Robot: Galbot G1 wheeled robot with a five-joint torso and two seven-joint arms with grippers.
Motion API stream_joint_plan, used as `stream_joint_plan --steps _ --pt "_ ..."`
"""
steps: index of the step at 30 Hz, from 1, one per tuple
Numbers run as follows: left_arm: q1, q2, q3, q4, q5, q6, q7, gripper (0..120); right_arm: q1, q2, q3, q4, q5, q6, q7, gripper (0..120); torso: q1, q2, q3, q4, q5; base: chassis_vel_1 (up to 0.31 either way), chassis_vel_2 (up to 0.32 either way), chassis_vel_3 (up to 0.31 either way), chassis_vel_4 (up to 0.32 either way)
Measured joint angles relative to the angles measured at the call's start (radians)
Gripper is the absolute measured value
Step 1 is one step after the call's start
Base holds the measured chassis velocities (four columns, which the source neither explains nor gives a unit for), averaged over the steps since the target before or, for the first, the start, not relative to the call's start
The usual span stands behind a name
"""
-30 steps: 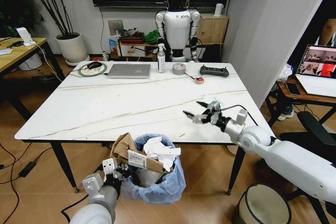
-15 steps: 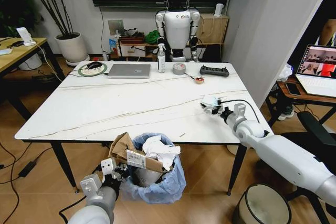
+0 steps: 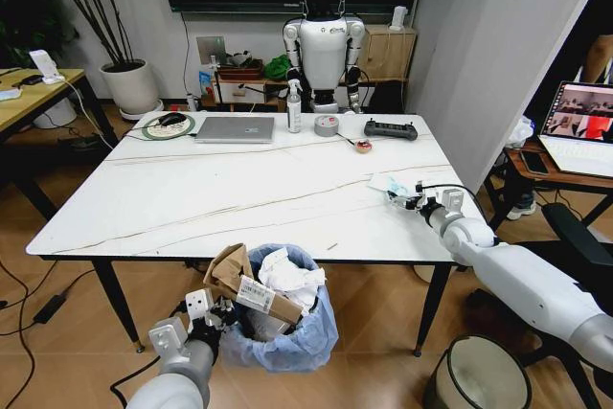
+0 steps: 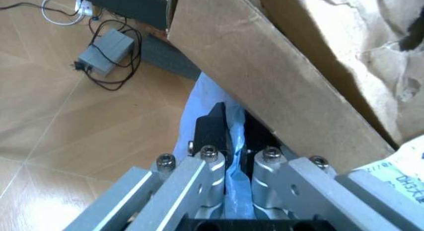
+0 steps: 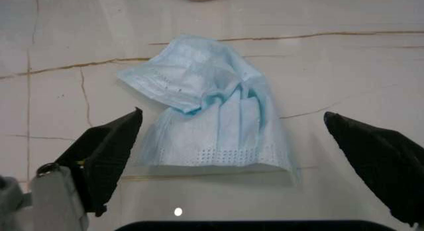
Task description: Pick up the trash bin and place the trash from the table into it.
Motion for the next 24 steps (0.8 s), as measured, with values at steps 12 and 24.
stream_joint_plan --steps 12,24 --pt "-0.002 0.004 -0.003 0.001 -0.005 -0.002 0.000 0 0.021 0.011 -0.027 -0.035 0.010 0.004 -0.036 51 0.000 0.000 0.000 0.0000 -0.0001 0.000 0.000 0.000 0.000" --pt "-0.015 0.008 -0.001 0.009 -0.012 -0.002 0.002 0 0.029 0.009 -0.027 -0.032 -0.003 0.040 -0.079 9 0.000 0.000 0.000 0.0000 0.0000 0.000 0.000 0.000 0.000"
